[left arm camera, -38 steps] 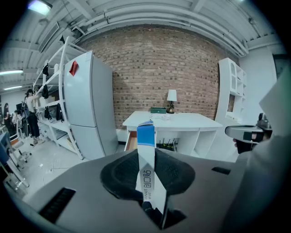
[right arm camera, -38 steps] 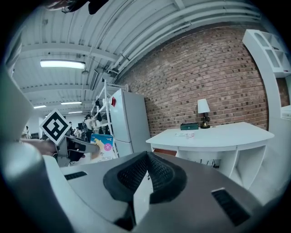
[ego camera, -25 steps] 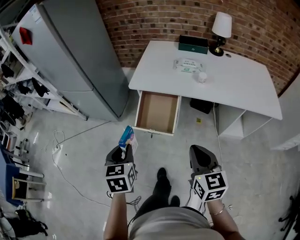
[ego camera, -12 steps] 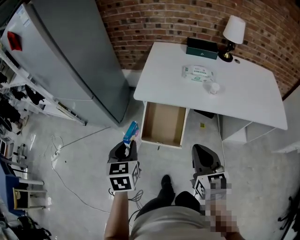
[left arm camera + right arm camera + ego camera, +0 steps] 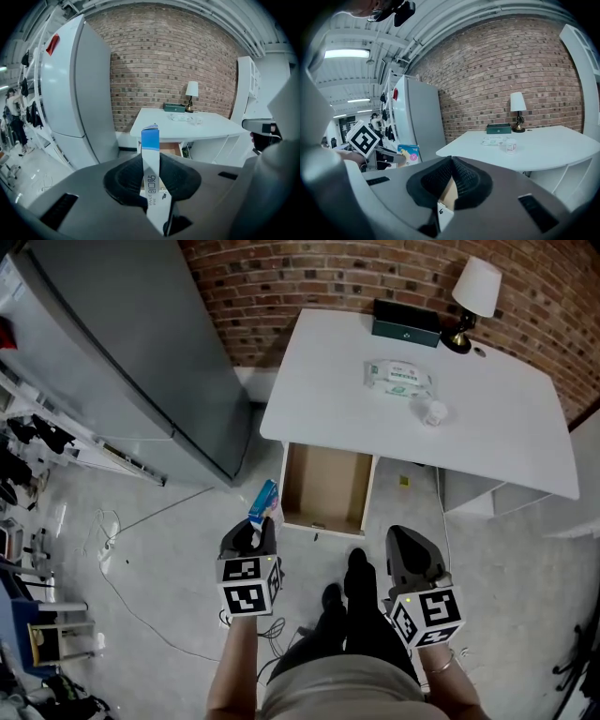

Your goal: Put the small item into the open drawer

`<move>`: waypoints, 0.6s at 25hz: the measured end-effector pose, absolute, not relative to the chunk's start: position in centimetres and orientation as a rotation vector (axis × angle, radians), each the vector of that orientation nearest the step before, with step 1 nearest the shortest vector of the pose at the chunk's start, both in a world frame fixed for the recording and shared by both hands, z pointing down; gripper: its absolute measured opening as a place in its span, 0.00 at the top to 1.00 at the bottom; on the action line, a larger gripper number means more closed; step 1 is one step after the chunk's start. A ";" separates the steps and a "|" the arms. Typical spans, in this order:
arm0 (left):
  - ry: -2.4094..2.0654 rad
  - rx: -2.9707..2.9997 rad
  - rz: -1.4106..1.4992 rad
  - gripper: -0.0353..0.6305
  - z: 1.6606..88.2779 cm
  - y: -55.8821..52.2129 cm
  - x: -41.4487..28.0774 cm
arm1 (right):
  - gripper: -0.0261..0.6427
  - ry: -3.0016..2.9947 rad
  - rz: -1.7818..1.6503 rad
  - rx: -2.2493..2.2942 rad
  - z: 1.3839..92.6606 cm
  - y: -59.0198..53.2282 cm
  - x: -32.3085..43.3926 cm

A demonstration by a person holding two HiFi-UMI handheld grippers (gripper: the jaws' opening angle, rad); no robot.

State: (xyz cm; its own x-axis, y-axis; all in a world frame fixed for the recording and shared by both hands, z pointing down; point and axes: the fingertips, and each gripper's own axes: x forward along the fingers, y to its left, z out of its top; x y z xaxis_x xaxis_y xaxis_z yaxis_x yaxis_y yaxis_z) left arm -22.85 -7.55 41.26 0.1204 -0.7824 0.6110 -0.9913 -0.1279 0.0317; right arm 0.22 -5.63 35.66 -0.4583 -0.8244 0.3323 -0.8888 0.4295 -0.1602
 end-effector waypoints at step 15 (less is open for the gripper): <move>-1.576 1.842 0.819 0.79 52.6 -17.1 -20.1 | 0.95 -2.452 0.551 1.424 40.8 -14.5 0.9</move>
